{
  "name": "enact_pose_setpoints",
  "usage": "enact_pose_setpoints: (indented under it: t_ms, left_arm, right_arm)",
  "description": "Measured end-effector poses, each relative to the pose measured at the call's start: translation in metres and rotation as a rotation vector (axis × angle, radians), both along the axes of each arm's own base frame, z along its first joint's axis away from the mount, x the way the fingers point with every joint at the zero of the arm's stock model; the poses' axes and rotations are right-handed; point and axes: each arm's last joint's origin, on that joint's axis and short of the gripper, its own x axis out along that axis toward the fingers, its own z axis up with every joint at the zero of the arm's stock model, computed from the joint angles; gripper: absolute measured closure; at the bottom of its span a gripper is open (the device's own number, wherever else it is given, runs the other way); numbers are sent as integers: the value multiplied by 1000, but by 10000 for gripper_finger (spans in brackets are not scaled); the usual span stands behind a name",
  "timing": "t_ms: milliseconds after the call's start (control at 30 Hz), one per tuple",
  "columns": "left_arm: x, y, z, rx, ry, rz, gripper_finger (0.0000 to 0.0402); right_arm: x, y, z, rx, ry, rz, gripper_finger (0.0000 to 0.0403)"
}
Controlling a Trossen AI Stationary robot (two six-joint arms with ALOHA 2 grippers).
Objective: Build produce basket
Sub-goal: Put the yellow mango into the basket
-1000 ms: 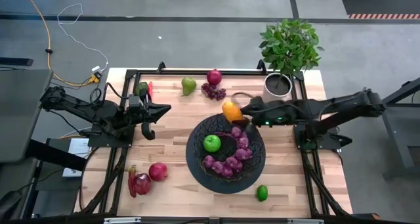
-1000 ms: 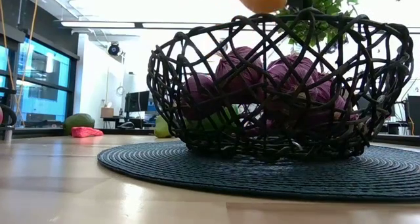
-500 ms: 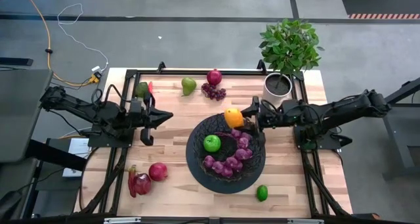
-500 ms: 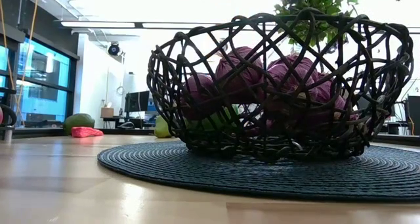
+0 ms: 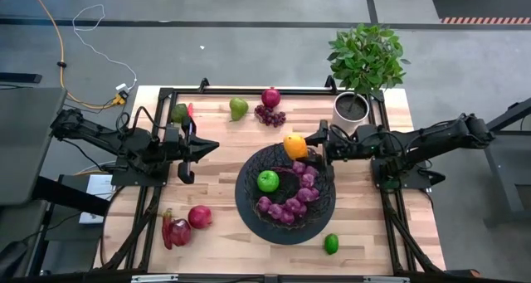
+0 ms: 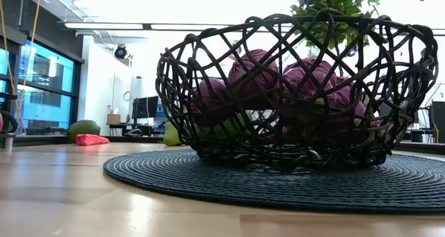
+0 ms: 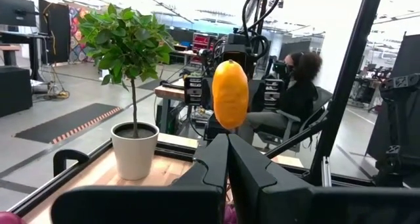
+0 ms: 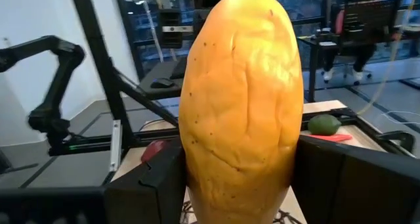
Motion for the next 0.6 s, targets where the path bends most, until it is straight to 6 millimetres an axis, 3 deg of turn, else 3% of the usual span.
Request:
enact_pose_setpoints:
  t_ms: [233,433,600]
  left_arm:
    - [0,0,0,0,0,1,401]
    - [0,0,0,4,1,14,401]
    - [0,1,0,34,8,18,401]
  right_arm:
    - [8,-5,11,3,91,-174,208]
    - [42,-12,21,-54,593,-105,208]
    - [70,-18,-2,-188,961,56,208]
